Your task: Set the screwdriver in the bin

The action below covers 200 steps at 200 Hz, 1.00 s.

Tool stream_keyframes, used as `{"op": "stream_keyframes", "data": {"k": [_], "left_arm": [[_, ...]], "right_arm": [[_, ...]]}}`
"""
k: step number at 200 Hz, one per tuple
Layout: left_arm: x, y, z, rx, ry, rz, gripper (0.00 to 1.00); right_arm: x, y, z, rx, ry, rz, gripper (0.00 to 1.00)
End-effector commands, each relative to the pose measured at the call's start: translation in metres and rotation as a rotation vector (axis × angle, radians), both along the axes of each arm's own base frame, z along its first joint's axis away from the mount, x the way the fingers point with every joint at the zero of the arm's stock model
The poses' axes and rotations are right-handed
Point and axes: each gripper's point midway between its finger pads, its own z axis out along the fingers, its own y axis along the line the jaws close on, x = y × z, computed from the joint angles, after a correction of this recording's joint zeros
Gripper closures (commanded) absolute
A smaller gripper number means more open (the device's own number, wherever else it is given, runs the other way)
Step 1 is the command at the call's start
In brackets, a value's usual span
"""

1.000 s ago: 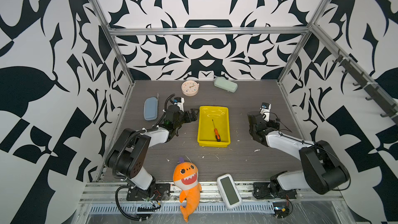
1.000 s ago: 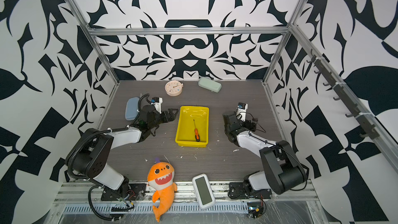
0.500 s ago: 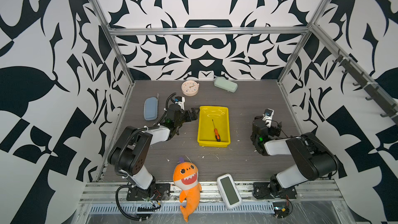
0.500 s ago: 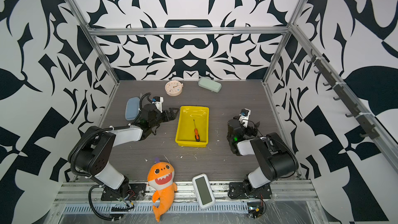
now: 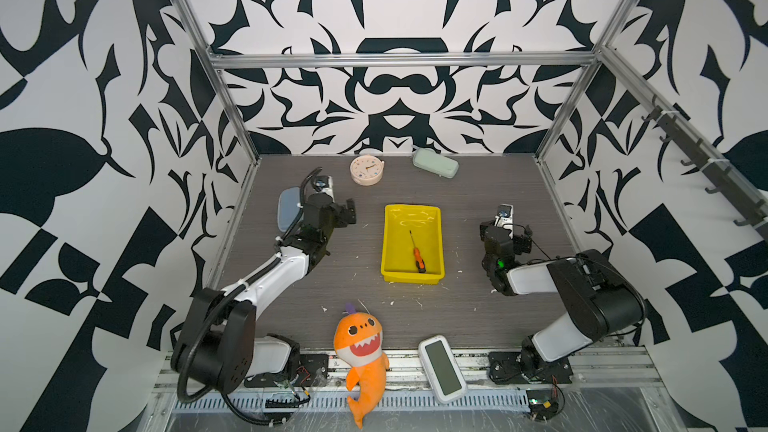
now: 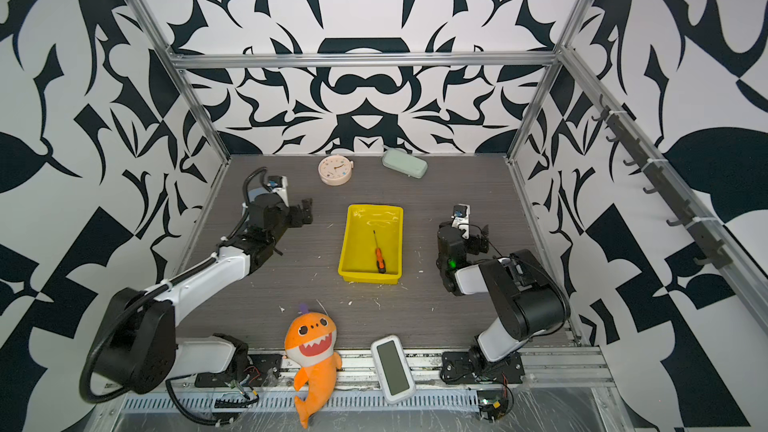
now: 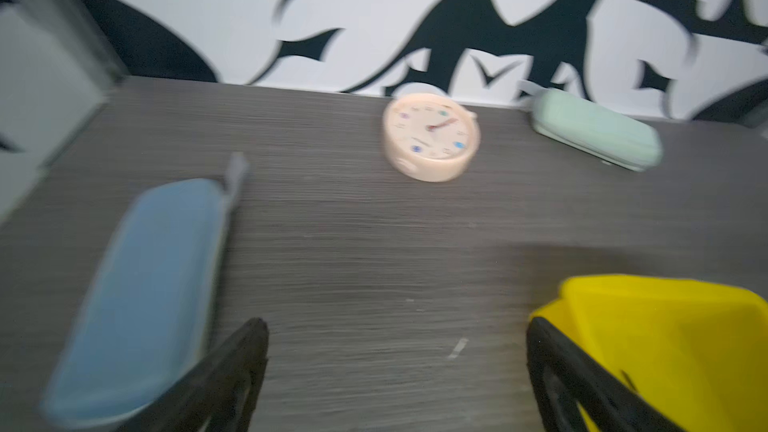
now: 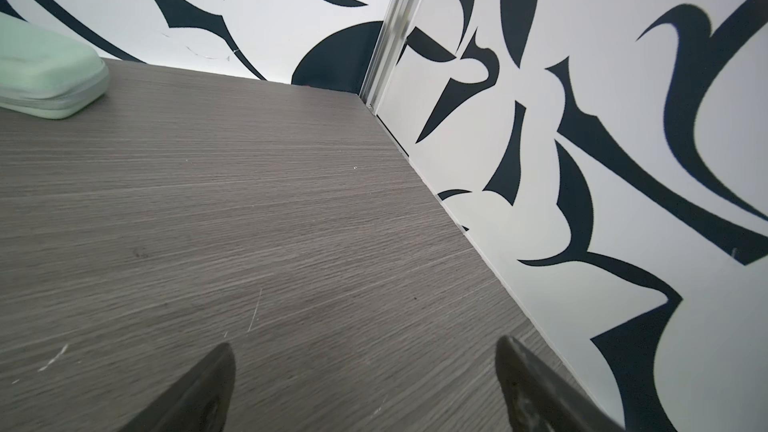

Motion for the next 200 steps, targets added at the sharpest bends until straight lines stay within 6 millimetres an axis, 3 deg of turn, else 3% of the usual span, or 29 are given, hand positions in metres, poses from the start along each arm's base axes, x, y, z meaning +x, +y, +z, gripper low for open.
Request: {"op": "stream_keyframes", "data": {"k": [1, 30, 42, 54, 71, 77, 101, 117, 143, 152, 161, 200], "left_arm": [[-0.026, 0.061, -0.019, 0.078, 0.025, 0.207, 0.00], [-0.050, 0.111, -0.015, 0.154, -0.140, 0.444, 0.00], [-0.057, 0.128, -0.022, 0.177, -0.153, 0.535, 0.01], [-0.058, 0.137, -0.035, 0.207, -0.120, 0.568, 0.00], [-0.053, 0.136, -0.047, 0.243, -0.085, 0.549, 0.01], [-0.050, 0.133, -0.060, 0.266, -0.052, 0.520, 0.01], [-0.034, 0.111, -0.064, 0.271, -0.056, 0.355, 0.01], [-0.025, 0.105, -0.062, 0.252, -0.108, 0.285, 0.00], [-0.011, 0.123, -0.078, 0.202, -0.126, 0.288, 0.01], [-0.015, 0.130, -0.092, 0.140, -0.091, 0.295, 0.00], [-0.014, 0.138, -0.091, 0.107, -0.111, 0.315, 0.00], [-0.008, 0.130, -0.096, 0.110, -0.060, 0.259, 0.00]], "right_arm": [[0.005, 0.003, 0.008, 0.022, -0.024, 0.018, 0.00], [-0.003, 0.012, 0.007, 0.065, -0.067, 0.126, 0.00], [-0.016, 0.017, 0.002, 0.104, -0.117, 0.217, 0.00], [-0.015, 0.023, -0.006, 0.131, -0.130, 0.286, 0.00], [-0.006, 0.025, -0.003, 0.071, -0.122, 0.280, 0.00], [-0.004, 0.024, -0.008, 0.090, -0.090, 0.262, 0.00], [0.009, 0.015, -0.013, 0.123, -0.027, 0.214, 0.00], [0.007, 0.013, -0.014, 0.126, -0.025, 0.206, 0.00], [0.008, 0.013, -0.013, 0.125, -0.027, 0.210, 0.00], [0.008, 0.014, -0.014, 0.126, -0.025, 0.210, 0.00], [0.008, 0.014, -0.014, 0.127, -0.024, 0.211, 0.00], [0.010, 0.014, -0.015, 0.139, -0.012, 0.218, 0.00]]}}
